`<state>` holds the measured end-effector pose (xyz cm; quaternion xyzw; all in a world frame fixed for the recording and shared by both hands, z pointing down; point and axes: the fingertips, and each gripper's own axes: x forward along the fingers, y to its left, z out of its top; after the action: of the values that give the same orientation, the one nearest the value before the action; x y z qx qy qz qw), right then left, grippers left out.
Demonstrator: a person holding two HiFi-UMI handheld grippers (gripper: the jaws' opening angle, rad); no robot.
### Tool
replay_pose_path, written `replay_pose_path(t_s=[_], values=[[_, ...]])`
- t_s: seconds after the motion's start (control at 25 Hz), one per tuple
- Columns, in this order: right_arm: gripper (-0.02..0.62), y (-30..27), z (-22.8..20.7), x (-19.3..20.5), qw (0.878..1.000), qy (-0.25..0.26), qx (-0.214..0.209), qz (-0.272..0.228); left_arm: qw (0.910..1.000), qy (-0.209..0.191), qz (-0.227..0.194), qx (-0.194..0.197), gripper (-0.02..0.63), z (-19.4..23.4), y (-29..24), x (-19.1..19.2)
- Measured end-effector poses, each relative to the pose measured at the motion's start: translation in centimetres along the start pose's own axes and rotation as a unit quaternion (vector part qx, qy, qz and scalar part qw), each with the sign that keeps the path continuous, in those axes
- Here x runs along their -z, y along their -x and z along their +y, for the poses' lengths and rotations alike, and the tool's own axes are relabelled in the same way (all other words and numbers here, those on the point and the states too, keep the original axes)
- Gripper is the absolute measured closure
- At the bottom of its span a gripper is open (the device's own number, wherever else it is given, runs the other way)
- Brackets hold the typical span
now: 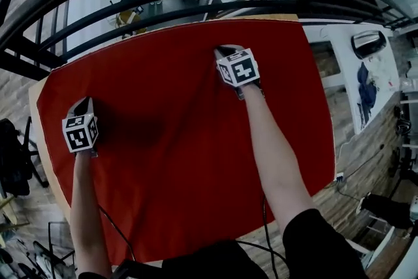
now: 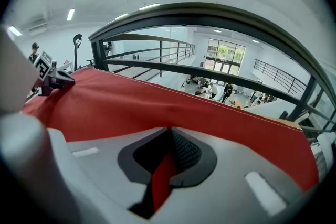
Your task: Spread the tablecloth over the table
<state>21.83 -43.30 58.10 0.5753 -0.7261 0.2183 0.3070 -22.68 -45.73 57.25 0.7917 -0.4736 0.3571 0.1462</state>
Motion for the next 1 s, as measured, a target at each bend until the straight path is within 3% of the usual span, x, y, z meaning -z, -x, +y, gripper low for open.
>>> replay_pose_path(t_s=[0.24, 0.4, 0.48, 0.6, 0.72, 0.84, 1.0], values=[[0.581, -7.3, 0.8, -6.4, 0.998, 0.047, -0.036, 0.005, 0.9988, 0.027, 0.006, -0.042, 0.591, 6.1, -3.5, -1.5], [0.580, -4.4, 0.2, -7.2, 0.997, 0.036, -0.040, -0.054, 0.9991, -0.002, -0.007, -0.043, 0.600, 6.2, -2.6, -2.1], [0.580, 0.0, -1.6, -4.7, 0.997, 0.009, -0.019, -0.076, 0.9995, -0.020, -0.014, -0.019, 0.599, 4.1, -0.3, -2.0], [0.568, 7.6, -6.2, 4.1, 0.997, 0.004, 0.067, -0.027, 0.9986, -0.041, 0.011, 0.032, 0.589, -0.2, 2.6, 0.4], [0.569, 11.5, -8.7, 10.7, 0.993, -0.047, 0.107, 0.004, 0.9987, -0.045, 0.013, 0.019, 0.585, 0.3, 4.2, 3.5], [0.571, 12.1, -9.8, 12.3, 0.991, -0.072, 0.112, 0.009, 0.9996, -0.010, 0.009, 0.023, 0.594, 1.5, 3.6, 3.8], [0.542, 11.9, -11.4, 12.6, 0.990, -0.095, 0.106, 0.017, 0.9997, 0.003, 0.007, 0.022, 0.600, 2.1, 1.9, 3.5]])
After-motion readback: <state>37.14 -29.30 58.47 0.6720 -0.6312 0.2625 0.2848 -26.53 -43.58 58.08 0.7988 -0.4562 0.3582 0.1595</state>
